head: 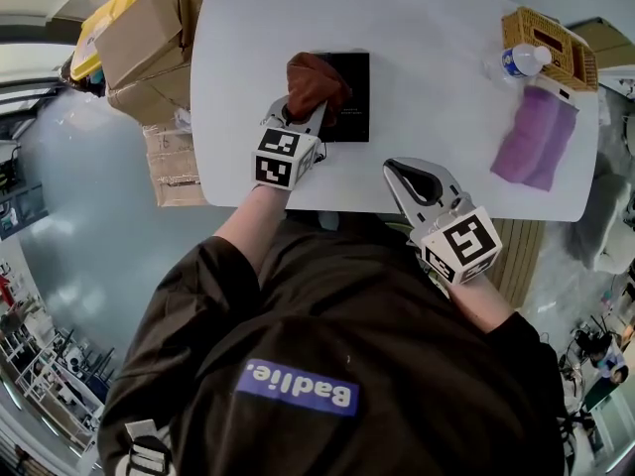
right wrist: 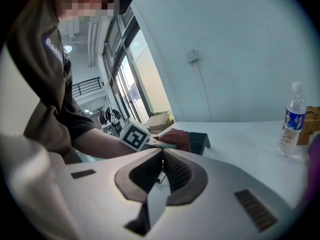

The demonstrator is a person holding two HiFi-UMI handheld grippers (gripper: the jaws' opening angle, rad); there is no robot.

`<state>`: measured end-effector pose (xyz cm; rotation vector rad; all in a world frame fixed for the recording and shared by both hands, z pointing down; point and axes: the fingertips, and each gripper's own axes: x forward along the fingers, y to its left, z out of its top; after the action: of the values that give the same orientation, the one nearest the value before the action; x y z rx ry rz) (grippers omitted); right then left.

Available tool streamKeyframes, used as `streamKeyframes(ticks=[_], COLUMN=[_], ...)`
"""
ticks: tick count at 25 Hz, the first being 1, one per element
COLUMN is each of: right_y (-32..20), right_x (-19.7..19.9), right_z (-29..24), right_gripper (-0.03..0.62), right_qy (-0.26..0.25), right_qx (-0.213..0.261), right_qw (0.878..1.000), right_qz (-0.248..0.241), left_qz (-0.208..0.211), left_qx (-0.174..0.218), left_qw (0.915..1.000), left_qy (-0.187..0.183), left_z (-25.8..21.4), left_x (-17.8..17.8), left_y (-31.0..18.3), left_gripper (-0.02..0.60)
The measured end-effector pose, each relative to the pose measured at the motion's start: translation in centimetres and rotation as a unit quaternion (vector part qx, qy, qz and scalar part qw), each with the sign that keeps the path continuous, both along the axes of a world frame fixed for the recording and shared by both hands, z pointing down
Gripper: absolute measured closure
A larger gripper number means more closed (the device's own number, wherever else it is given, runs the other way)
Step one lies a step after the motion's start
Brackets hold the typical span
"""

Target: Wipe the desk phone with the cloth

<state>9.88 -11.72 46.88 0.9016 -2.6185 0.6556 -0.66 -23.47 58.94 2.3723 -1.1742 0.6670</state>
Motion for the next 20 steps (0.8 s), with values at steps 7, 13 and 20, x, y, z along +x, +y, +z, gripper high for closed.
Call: streamKeyframes(ticks=[7,13,20], right_y=[1.5,2.3,2.1], right_x=[-0.8,-1.1,-1.4], right_z=[0.1,-0.1,-0.8], right_gripper=[0.563,0.562,0.563], right_qy=[0.005,0.007,0.003], right_qx=[-0.004,-0.006,0.003], right_qw=[1.000,1.000,1.000], right_qz=[-0.006,-0.002,-0.002], left_qz=[0.009,0.025,0.039], left_qx=[-0.020,-0.045,-0.090], left_qw=[0.9998,0.9987,0.9951], left_qy=[0.003,0.003,0.006], left_z=[1.7,3.3,4.8], left_x=[0.2,0.5,0.6], left_y=[3.3,6.8,9.6], left_gripper=[0.520,0.520,0.520])
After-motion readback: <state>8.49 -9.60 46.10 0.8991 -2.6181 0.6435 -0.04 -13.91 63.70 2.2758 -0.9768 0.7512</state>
